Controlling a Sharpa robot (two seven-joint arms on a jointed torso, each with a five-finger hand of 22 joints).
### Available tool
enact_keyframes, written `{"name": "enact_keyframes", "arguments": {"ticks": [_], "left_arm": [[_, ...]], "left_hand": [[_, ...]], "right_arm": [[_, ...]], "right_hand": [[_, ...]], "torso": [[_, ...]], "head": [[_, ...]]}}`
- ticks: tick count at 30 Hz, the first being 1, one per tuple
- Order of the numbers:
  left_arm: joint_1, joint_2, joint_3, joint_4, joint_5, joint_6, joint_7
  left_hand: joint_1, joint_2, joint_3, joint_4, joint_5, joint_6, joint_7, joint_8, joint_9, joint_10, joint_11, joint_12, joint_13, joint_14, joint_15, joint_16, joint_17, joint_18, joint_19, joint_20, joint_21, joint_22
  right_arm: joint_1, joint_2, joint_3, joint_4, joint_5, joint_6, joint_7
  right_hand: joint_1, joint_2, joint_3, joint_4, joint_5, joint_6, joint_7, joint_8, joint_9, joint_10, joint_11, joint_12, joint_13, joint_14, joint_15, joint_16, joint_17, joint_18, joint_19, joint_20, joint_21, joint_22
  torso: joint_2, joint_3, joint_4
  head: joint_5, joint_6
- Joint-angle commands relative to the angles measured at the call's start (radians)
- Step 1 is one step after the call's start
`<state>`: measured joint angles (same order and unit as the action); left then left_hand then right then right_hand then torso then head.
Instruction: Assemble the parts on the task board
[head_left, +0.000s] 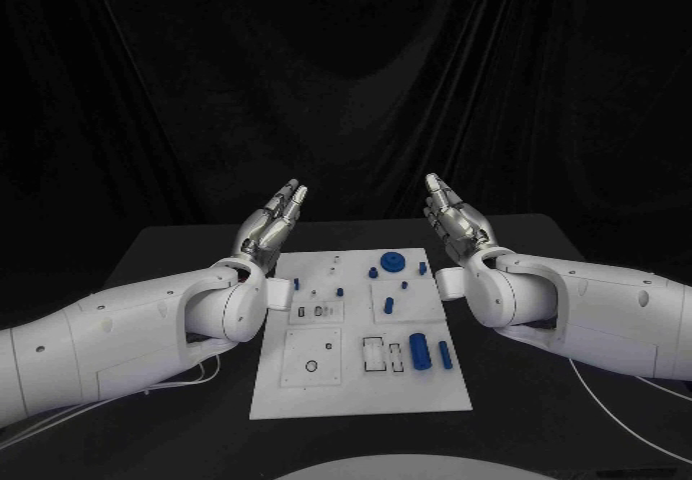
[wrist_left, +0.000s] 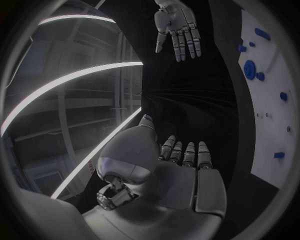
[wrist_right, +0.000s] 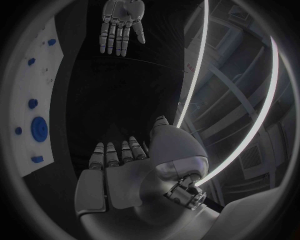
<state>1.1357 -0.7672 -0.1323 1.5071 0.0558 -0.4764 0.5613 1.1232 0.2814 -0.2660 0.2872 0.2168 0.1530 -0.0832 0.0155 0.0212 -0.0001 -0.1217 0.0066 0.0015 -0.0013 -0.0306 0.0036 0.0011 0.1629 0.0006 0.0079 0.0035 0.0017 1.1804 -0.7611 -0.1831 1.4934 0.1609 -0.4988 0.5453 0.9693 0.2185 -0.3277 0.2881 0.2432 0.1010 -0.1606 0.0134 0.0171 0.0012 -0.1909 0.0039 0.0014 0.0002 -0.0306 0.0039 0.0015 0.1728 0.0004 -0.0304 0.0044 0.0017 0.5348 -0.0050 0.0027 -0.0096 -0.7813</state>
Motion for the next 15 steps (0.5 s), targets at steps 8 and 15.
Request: {"name": "enact_keyframes", "arguments": {"ticks": [8, 15], "left_arm": [[0.054, 0.012, -0.065, -0.036, 0.091, 0.415, 0.141], [0.046, -0.002, -0.079, -0.069, 0.102, 0.540, 0.164]], "left_hand": [[0.012, -0.002, -0.007, 0.005, 0.001, 0.013, -0.027, 0.007, 0.002, 0.000, -0.038, -0.007, -0.001, 0.001, -0.045, -0.004, -0.001, 0.011, -0.001, 0.024, -0.003, -0.002], [0.022, -0.005, -0.010, 0.004, 0.004, 0.021, -0.029, 0.008, 0.003, 0.000, -0.034, -0.007, -0.001, 0.001, -0.027, -0.004, -0.001, 0.011, -0.001, 0.045, -0.003, -0.002]], "right_arm": [[0.022, 0.003, -0.024, -0.014, 0.108, 0.183, 0.030], [0.018, 0.011, -0.024, -0.047, 0.110, 0.317, -0.006]], "right_hand": [[0.015, 0.000, -0.003, -0.001, 0.001, 0.008, 0.014, 0.007, 0.002, -0.001, 0.020, -0.004, -0.001, 0.000, -0.103, -0.004, -0.002, -0.001, 0.000, -0.001, -0.004, -0.002], [0.039, -0.003, 0.003, -0.004, 0.007, 0.032, 0.036, 0.012, 0.005, 0.000, 0.082, -0.001, 0.000, 0.000, -0.022, -0.004, -0.002, -0.008, 0.000, 0.072, -0.004, -0.002]], "torso": [[-0.001, -0.0003, 0.0003], [0.000, -0.0002, -0.0006]], "head": [[0.000, -0.002], [-0.002, -0.052]]}}
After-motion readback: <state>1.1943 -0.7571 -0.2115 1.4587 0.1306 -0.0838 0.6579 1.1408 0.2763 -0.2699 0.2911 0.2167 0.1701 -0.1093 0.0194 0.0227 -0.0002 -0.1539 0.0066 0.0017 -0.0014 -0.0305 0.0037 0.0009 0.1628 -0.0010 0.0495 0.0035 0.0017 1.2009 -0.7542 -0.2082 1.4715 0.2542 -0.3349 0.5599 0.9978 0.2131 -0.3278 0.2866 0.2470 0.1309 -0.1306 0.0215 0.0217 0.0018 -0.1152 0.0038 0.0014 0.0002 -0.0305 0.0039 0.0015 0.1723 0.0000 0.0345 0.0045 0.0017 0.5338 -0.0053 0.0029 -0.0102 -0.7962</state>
